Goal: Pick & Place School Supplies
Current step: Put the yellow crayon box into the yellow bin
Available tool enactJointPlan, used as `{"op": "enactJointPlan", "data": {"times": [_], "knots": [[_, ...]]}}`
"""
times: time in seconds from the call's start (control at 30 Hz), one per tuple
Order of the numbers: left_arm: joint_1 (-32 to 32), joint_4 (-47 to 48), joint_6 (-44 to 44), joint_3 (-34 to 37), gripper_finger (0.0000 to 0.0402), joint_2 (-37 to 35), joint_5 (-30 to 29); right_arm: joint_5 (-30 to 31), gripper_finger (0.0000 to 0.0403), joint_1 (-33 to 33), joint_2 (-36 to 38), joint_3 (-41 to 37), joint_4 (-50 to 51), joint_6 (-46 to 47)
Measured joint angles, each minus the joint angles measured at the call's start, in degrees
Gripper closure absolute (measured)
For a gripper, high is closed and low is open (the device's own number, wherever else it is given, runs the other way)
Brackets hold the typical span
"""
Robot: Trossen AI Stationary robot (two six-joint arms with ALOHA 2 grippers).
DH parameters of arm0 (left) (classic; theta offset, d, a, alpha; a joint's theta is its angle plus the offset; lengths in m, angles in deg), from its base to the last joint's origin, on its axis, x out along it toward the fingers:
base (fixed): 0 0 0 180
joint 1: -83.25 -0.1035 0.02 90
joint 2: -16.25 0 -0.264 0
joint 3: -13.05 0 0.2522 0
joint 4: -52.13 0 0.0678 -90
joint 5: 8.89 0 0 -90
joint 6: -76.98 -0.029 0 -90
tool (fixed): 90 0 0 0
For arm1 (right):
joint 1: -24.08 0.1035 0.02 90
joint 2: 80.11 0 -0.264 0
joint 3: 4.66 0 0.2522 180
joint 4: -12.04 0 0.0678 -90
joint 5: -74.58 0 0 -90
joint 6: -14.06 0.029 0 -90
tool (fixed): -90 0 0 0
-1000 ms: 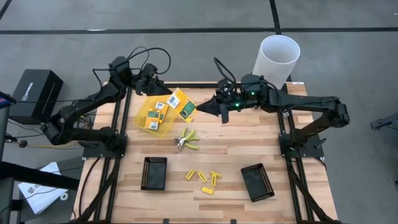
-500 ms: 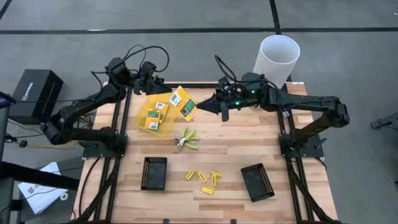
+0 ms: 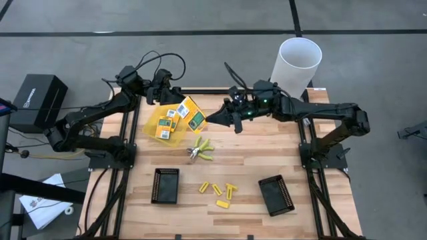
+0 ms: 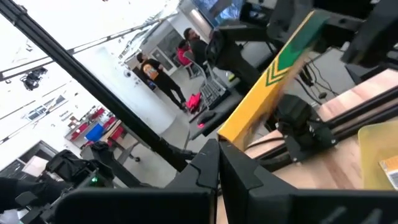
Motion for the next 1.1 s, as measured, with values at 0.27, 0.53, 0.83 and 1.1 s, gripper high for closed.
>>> {"op": "enactJointPlan", "data": {"times": [0.27,0.53,0.83,1.1], "knots": [[-0.98,-5.18,3.46,0.0,0.0238,-0.01,0.11,1.03,0.0403,-0.49,0.4,-0.04,0.06,-0.2],[-4.17,-5.4,3.46,0.0,0.0238,0.0,1.12,1.21,0.0403,-0.49,0.38,0.34,0.27,-0.21],[-5.31,-6.01,4.4,0.0,0.0238,0.0,1.09,0.79,0.0403,-0.42,0.38,3.02,0.97,-2.84],[-3.87,-7.81,5.94,0.0,0.0238,0.0,0.87,0.79,0.0403,-0.42,0.38,3.45,2.87,-3.41]]}}
